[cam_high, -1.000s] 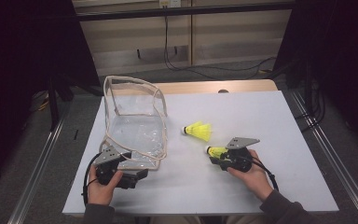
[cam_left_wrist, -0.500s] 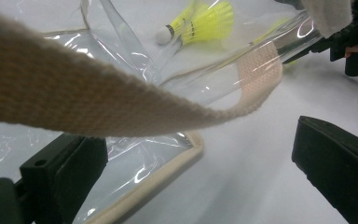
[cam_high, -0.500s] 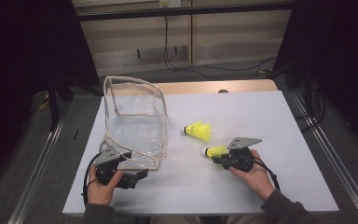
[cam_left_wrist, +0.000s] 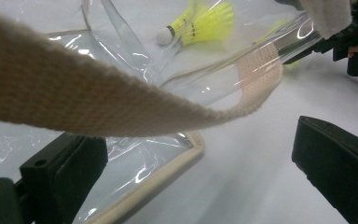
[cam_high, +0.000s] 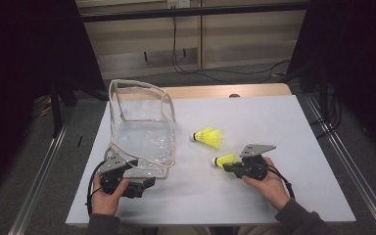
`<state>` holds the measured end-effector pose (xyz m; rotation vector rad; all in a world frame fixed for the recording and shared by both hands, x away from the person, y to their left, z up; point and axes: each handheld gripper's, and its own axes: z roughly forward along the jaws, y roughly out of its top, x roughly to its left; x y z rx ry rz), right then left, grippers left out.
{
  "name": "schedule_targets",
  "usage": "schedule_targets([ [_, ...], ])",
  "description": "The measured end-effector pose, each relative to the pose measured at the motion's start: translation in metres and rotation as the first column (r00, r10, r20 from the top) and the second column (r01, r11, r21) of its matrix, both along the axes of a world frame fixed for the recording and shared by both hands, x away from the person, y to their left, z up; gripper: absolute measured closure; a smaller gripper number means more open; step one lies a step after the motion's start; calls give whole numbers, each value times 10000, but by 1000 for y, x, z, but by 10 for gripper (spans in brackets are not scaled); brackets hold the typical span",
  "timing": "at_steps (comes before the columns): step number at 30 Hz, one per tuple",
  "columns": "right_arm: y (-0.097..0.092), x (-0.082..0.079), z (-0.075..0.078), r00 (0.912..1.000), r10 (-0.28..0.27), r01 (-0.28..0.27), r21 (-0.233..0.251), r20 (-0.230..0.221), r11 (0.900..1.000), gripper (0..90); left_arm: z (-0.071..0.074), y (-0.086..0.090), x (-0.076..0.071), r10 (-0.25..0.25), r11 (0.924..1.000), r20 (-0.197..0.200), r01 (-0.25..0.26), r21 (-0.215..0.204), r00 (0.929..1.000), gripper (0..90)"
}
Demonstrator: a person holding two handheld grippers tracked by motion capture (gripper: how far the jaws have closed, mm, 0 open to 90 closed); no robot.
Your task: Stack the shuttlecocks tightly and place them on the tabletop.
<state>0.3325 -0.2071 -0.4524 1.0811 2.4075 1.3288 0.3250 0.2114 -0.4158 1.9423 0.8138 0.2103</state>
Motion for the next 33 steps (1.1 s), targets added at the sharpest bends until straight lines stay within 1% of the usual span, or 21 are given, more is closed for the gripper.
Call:
schedule_targets([
  [4, -2, 0, 2, 10000, 49, -50, 74, 33, 10000, 888, 0, 0, 0, -5, 10000, 6, 5, -39, 10000, 33],
  [12, -3, 0, 4, 9998, 217, -217, 233, 4, 9995, 890, 0, 0, 0, -4, 10000, 22, 4, 32, 10000, 33],
  [16, -4, 0, 6, 9997, 262, -262, 310, 5, 9992, 890, 1, 1, 0, 25, 10000, 45, -25, -24, 10000, 33],
  [20, -8, 0, 9, 9998, 171, -173, 447, 48, 9989, 891, 1, 1, 0, 37, 10000, 57, -37, -44, 10000, 33],
  [33, -18, 1, 14, 9999, -67, 61, 543, 119, 9985, 891, 1, 1, -1, 47, 10000, 66, -47, -40, 10000, 33],
])
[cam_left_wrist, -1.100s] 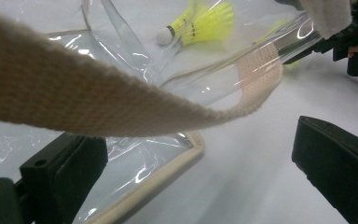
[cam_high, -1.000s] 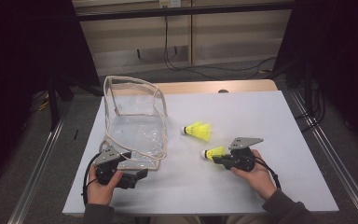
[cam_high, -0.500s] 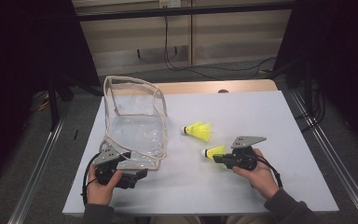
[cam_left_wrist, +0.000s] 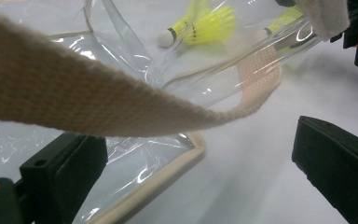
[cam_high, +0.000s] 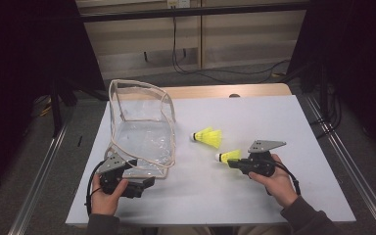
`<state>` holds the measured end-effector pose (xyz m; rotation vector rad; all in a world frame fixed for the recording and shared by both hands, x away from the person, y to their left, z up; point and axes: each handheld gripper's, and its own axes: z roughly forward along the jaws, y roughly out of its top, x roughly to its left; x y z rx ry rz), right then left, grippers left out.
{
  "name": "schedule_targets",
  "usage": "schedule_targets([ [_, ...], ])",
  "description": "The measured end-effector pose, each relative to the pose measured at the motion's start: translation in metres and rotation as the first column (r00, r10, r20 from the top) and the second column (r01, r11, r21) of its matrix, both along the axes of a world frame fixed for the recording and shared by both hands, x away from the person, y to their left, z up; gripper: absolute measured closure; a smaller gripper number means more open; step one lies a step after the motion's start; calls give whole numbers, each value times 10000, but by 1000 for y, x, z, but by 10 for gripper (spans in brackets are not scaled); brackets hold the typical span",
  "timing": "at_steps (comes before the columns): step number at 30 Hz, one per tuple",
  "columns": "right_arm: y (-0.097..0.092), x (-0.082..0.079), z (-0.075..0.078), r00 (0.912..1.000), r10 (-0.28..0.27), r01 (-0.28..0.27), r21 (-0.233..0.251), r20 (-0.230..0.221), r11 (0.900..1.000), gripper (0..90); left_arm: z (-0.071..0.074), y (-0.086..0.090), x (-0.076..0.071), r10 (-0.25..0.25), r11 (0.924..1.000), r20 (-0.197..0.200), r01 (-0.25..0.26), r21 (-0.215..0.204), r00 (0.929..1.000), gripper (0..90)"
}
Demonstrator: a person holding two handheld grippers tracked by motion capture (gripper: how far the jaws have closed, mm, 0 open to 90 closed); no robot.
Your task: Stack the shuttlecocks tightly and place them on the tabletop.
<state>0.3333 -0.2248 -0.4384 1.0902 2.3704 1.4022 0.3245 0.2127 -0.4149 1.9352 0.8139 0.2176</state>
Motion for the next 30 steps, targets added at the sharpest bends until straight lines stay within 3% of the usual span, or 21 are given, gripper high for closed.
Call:
schedule_targets([
  [30, -19, 7, 11, 9984, -505, 502, 146, 240, 9986, 892, -1, 1, 0, -29, 10000, 7, 29, -46, 10000, 33],
])
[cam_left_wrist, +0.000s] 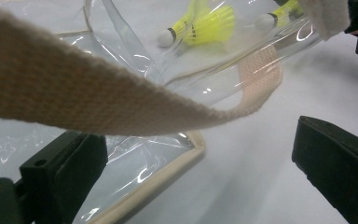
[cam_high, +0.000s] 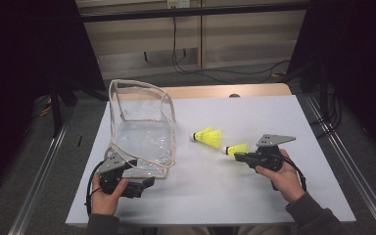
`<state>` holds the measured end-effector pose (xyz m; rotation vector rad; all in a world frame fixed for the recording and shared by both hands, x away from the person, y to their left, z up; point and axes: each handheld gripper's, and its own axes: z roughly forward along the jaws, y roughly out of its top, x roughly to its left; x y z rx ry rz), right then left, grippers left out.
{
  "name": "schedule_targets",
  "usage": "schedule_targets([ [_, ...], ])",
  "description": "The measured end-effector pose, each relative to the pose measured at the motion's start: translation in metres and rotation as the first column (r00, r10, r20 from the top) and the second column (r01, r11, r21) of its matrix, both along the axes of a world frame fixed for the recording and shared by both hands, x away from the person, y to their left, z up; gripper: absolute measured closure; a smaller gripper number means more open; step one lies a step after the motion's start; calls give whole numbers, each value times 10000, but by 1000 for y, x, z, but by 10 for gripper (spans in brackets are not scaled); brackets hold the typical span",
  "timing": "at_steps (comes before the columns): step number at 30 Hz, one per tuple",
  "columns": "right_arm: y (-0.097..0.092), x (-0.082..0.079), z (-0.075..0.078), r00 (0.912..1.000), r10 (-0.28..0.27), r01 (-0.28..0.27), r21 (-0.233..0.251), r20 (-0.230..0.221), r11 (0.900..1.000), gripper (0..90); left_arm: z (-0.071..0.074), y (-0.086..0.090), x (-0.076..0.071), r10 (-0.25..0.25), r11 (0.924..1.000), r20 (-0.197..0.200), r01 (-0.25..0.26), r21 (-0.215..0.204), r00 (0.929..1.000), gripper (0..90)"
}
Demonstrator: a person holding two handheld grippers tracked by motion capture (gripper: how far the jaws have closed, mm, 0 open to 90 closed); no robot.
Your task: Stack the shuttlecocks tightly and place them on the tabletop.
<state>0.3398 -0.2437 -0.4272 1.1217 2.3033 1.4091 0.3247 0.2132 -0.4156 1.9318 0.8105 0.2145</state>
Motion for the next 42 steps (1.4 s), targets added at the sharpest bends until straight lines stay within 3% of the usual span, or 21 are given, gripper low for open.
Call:
schedule_targets([
  [42, -3, 9, 0, 9996, -283, 283, -47, 29, 9996, 892, 0, -1, 1, 46, 10000, -48, -46, -13, 10000, 32],
])
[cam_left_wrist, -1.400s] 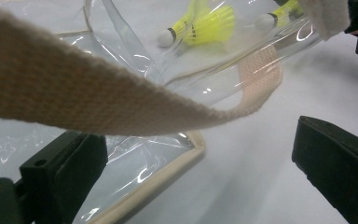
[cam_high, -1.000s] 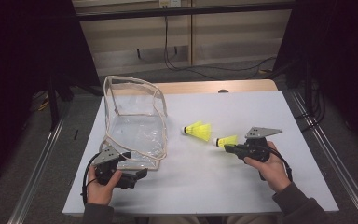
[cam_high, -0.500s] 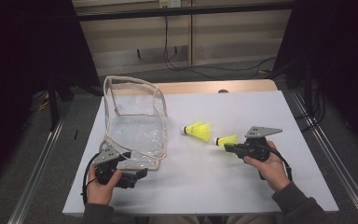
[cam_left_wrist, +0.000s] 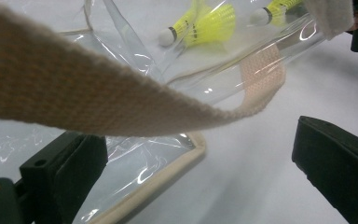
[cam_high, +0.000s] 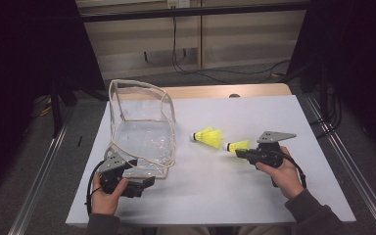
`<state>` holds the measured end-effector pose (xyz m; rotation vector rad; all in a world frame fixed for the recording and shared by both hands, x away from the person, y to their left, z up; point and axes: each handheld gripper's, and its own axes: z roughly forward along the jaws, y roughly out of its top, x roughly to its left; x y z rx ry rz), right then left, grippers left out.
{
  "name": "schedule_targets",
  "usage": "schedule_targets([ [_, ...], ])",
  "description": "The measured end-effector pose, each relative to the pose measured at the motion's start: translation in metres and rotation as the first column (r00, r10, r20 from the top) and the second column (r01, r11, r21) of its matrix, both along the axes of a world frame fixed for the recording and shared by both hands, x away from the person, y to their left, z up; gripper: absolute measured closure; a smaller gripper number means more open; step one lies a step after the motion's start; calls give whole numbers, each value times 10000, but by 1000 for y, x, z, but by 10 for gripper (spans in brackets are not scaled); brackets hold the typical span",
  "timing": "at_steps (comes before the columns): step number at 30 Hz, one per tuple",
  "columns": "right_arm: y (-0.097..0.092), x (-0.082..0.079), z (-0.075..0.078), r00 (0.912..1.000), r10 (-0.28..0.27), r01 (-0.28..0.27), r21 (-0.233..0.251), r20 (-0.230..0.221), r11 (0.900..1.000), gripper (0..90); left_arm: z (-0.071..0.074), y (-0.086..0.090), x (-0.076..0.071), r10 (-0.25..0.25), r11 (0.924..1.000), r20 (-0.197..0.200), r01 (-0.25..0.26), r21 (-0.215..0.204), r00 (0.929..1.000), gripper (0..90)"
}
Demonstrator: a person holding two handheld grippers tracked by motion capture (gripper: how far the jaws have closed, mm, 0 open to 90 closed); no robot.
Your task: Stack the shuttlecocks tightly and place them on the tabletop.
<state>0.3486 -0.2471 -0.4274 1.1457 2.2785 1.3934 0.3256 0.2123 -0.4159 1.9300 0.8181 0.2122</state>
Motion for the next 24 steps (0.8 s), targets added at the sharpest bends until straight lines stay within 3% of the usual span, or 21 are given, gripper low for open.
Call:
schedule_targets([
  [24, -5, 12, -4, 9987, -502, 496, -476, -98, 9976, 891, 0, 0, 0, 43, 10000, -29, -44, -60, 10000, 32],
])
